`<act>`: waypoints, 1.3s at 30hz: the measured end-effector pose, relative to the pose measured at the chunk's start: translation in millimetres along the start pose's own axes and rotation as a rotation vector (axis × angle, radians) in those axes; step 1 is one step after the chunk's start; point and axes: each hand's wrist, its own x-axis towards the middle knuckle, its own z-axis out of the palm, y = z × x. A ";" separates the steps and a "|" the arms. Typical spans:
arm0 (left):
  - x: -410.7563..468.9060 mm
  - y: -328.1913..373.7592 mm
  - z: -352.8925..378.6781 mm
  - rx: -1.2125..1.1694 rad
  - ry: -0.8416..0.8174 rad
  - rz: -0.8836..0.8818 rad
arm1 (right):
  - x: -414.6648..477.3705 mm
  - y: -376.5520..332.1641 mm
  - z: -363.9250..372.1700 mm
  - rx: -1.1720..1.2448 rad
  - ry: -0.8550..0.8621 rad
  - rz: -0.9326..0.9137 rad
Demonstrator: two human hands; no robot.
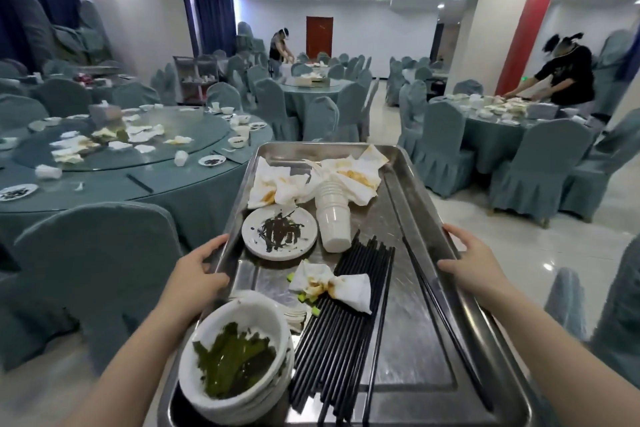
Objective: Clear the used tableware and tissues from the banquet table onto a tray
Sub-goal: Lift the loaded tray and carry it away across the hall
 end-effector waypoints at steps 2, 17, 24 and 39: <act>53.2 6.5 20.3 -0.008 -0.001 -0.022 | 57.0 0.6 10.7 0.016 0.000 -0.006; 477.7 70.3 244.5 -0.005 -0.263 0.001 | 448.2 63.7 9.5 0.055 0.196 0.139; 649.7 114.8 376.0 -0.008 -0.261 0.004 | 663.5 95.8 -21.9 0.012 0.214 0.126; 1043.4 183.6 568.3 -0.003 -0.200 -0.022 | 1121.7 124.2 -5.3 0.012 0.160 0.104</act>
